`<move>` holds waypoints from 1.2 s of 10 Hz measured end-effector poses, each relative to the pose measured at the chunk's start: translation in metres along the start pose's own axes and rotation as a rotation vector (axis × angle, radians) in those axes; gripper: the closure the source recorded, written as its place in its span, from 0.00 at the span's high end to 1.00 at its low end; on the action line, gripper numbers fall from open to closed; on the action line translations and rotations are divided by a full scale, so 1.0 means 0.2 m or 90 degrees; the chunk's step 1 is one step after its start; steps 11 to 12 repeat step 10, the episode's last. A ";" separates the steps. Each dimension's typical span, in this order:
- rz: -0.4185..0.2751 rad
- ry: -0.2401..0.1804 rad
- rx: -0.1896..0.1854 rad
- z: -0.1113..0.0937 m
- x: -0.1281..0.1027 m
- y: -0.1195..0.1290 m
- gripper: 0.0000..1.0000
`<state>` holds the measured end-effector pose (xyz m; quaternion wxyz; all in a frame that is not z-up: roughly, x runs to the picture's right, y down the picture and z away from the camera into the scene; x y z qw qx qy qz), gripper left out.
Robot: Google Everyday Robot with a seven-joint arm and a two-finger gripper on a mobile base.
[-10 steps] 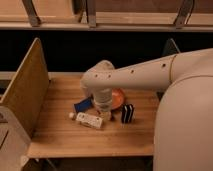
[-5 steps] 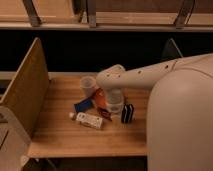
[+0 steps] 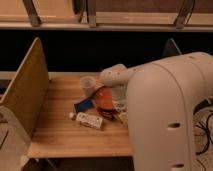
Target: Knock the eraser over
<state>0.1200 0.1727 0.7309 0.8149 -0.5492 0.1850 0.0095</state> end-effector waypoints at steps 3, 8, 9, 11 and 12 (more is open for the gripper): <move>0.019 0.013 -0.002 -0.01 0.07 -0.11 0.00; -0.092 0.016 0.282 -0.37 0.02 -0.47 0.00; -0.125 -0.002 0.341 -0.48 -0.05 -0.46 0.00; -0.144 -0.011 0.374 -0.55 -0.08 -0.45 0.00; -0.144 -0.011 0.374 -0.55 -0.08 -0.45 0.00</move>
